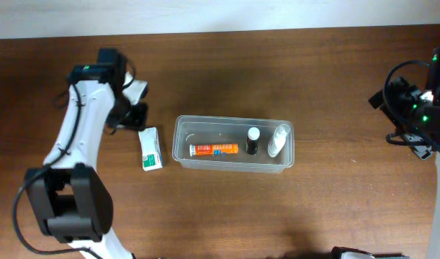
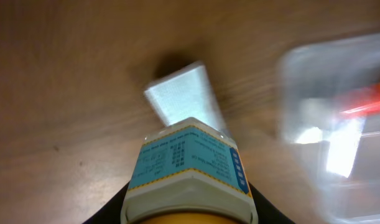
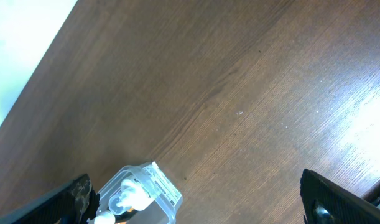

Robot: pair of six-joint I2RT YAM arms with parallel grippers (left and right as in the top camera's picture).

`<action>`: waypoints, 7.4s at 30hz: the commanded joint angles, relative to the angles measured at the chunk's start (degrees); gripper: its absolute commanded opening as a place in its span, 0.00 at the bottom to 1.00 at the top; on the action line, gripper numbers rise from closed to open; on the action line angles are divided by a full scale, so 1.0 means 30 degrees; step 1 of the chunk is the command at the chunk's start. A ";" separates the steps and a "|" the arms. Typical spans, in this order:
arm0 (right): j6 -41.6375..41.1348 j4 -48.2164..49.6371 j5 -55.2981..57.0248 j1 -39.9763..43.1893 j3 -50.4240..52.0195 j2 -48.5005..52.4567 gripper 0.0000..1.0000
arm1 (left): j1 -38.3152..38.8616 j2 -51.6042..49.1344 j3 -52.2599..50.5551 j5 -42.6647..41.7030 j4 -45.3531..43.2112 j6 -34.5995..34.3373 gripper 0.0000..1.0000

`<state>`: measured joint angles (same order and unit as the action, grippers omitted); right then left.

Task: Pack container

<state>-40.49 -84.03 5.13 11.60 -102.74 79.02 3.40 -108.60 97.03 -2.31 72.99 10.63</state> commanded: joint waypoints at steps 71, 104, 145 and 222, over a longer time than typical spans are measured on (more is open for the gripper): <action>0.0000 -0.0007 0.0240 0.0146 -0.0029 0.0058 0.99 | 0.7402 -0.0525 0.6929 0.0415 0.6003 -0.0328 0.37; 0.0000 -0.0007 0.0240 0.0146 -0.0029 0.0058 0.99 | -0.1005 -0.0321 -0.8247 -0.2266 -0.6572 -0.3840 0.58; 0.0000 -0.0007 0.0240 0.0146 -0.0029 0.0058 0.99 | 0.5778 0.4000 -0.1297 -0.2237 -0.1603 0.9406 0.32; 0.0007 -0.0007 0.0240 0.0146 -0.0029 0.0058 0.98 | 0.6186 3.0214 -0.7359 0.6003 0.2470 -1.0965 1.00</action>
<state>-40.49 -84.03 5.13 11.60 -102.74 79.05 22.15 -18.39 80.97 20.82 83.66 -19.53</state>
